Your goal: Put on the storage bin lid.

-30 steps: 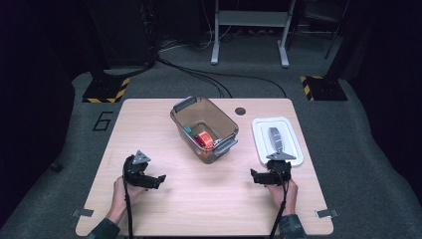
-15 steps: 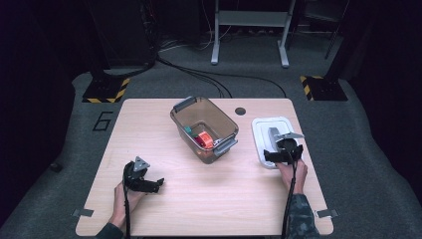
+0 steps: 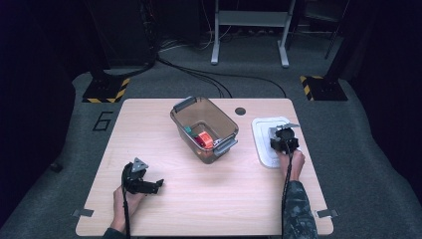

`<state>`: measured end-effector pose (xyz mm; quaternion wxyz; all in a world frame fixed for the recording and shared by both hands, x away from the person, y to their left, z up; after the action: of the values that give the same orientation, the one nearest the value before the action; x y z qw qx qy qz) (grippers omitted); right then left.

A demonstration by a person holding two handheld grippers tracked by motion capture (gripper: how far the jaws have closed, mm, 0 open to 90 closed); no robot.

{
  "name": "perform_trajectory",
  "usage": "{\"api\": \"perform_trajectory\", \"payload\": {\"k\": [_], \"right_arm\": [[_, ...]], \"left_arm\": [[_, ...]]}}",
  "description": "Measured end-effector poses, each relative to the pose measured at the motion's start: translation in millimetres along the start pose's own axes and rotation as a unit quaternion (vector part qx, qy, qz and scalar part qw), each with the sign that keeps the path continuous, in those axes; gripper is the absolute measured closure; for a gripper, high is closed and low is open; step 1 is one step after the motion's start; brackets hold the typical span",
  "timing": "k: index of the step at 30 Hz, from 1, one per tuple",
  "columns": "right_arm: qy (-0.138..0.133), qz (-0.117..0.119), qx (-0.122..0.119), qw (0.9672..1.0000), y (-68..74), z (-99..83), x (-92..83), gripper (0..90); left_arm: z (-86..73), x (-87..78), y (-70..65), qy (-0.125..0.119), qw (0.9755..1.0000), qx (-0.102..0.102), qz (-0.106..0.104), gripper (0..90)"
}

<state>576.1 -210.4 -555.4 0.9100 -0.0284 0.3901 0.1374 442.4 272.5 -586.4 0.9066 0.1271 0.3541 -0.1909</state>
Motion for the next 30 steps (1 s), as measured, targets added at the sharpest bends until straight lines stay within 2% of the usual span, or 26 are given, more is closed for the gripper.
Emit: {"api": "perform_trajectory", "payload": {"k": [6, 8, 16, 19, 30], "right_arm": [[0.0, 0.011, -0.004, 0.9999, 1.4, 1.7, -6.0, 67.0], [-0.003, 0.021, -0.005, 0.9998, 2.7, 2.8, -9.4, 67.1], [-0.012, 0.046, -0.005, 0.9989, 10.2, 7.2, -29.9, 67.2], [-0.016, 0.053, -0.012, 0.9984, 11.8, 9.5, -39.8, 67.2], [-0.026, 0.063, -0.032, 0.9972, 16.9, 24.5, -71.4, 67.2]], "left_arm": [[0.2, 0.1, 0.3, -0.001, 1.0, 0.003, -0.001, 0.0], [0.1, 0.1, -0.1, 0.0, 1.0, 0.0, -0.001, 0.0], [0.2, 0.1, 0.3, -0.001, 1.0, 0.003, -0.001, 0.0], [0.1, 0.1, -0.1, 0.0, 1.0, 0.0, -0.001, 0.0], [0.2, -0.1, -0.1, 0.001, 1.0, 0.0, -0.002, 0.0]]}}
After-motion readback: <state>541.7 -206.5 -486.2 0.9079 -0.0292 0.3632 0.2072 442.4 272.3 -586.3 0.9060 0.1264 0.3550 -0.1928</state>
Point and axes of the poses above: each handheld gripper's, and its own axes: x roughly forward along the jaws, z roughly out of its top, y roughly to its left, the point moved 8 cm from there along x, roughly forward along the jaws, and after that the axes turned 8 degrees about z, right-handed, at the moved point
